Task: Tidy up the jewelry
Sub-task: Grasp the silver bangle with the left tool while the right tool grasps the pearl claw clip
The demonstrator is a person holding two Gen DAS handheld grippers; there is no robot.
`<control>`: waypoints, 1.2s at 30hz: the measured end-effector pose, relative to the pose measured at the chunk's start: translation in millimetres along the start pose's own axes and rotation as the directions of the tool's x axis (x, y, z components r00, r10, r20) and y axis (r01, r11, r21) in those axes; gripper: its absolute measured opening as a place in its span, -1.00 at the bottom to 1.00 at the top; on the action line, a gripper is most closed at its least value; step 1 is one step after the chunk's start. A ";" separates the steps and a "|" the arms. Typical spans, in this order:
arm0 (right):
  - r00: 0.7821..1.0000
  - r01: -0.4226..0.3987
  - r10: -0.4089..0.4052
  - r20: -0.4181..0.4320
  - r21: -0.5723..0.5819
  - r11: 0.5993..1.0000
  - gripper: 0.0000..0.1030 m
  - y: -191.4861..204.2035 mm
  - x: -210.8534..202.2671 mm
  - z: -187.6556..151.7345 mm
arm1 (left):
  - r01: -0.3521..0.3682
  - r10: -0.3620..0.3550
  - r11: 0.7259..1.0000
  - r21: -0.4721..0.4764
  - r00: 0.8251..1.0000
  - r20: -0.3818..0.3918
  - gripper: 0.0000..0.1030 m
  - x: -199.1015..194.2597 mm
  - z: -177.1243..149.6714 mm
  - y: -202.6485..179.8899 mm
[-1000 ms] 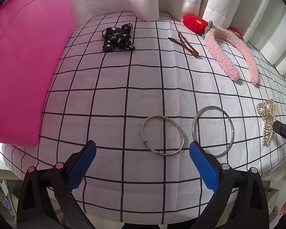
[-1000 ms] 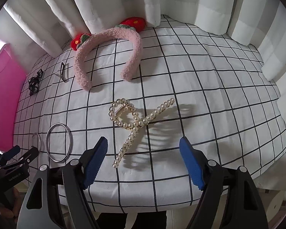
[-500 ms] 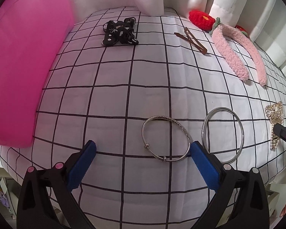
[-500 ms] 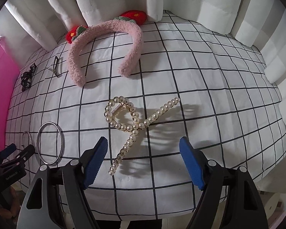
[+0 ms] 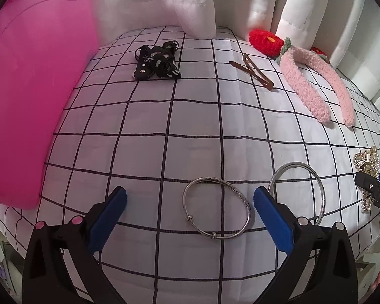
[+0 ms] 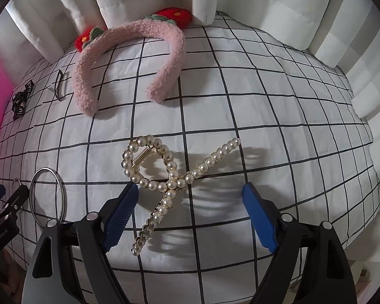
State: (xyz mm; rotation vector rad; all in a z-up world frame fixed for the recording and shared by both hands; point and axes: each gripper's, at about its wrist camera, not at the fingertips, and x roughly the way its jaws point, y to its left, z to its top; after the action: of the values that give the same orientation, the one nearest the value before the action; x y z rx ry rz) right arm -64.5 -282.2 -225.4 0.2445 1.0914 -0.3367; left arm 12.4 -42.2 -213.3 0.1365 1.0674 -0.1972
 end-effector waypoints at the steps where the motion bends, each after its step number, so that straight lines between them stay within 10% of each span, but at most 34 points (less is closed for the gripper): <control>1: 1.000 0.005 -0.005 0.002 0.011 1.000 0.74 -1.6 1.5 0.1 | 0.000 0.000 1.000 0.000 1.000 0.013 0.90 -0.2 -1.4 0.0; 18: 0.999 -0.006 0.006 0.051 0.007 1.000 0.79 0.0 0.3 -6.0 | 0.016 -0.016 1.000 0.013 1.000 0.017 0.62 -7.9 -5.6 0.9; 23: 0.996 -0.032 0.037 0.085 -0.056 0.998 0.06 15.8 -10.4 -9.4 | 0.043 -0.045 0.997 0.060 0.998 0.032 -0.05 -16.5 -8.7 -5.8; 33: 0.991 -0.088 0.094 0.096 -0.061 0.994 -0.17 16.2 -21.9 -9.2 | 0.092 -0.093 0.996 0.020 0.995 0.031 -0.06 -27.1 -2.6 5.2; 36: 0.990 -0.102 0.108 0.095 -0.067 0.993 -0.64 17.2 -28.7 -7.4 | 0.098 -0.099 0.995 0.016 0.994 0.048 -0.06 -36.4 1.9 7.2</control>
State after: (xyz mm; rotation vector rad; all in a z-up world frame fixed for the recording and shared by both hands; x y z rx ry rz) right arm -76.0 -259.5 -202.5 0.2269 0.9860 -0.2183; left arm -1.4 -32.2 -180.3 0.0911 1.0251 -0.2954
